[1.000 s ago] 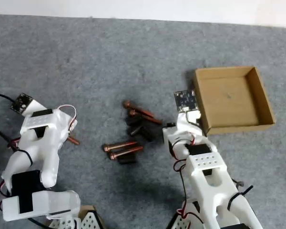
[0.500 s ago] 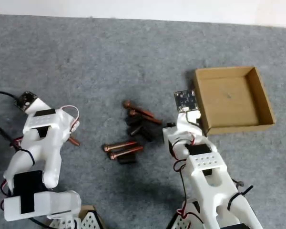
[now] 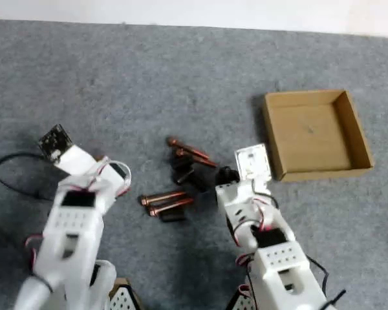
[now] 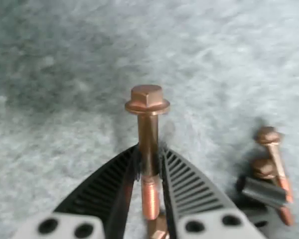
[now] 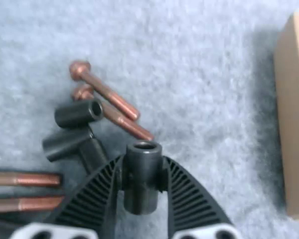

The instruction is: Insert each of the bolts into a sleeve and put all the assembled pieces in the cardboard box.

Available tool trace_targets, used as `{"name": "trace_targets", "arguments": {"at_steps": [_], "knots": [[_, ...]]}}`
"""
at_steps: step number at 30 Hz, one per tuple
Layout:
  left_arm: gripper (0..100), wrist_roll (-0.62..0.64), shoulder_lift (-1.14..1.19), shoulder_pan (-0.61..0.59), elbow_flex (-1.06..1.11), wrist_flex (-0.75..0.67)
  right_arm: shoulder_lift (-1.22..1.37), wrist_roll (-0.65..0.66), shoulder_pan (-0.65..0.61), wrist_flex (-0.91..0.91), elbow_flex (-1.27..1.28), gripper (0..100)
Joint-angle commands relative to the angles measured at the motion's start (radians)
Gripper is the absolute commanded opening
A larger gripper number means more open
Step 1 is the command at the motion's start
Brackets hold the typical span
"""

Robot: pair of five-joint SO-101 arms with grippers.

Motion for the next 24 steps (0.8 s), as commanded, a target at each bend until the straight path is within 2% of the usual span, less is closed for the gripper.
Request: {"name": "trace_targets", "arguments": {"at_steps": [1, 7, 13, 24], "knots": [[0, -0.008, -0.271, 0.024, 0.108, -0.1, -0.122, 0.012, -0.058, -0.068, 0.048, 0.5], [0, -0.008, -0.512, 0.027, 0.211, -0.158, -0.257, 0.026, -0.202, -0.067, 0.131, 0.5], [0, -0.008, -0.685, 0.136, 0.289, -0.157, -0.352, 0.226, -0.321, -0.059, 0.206, 0.5], [0, -0.003, -1.04, 0.282, 0.361, -0.157, -0.354, 0.235, -0.338, -0.024, 0.213, 0.5]]}}
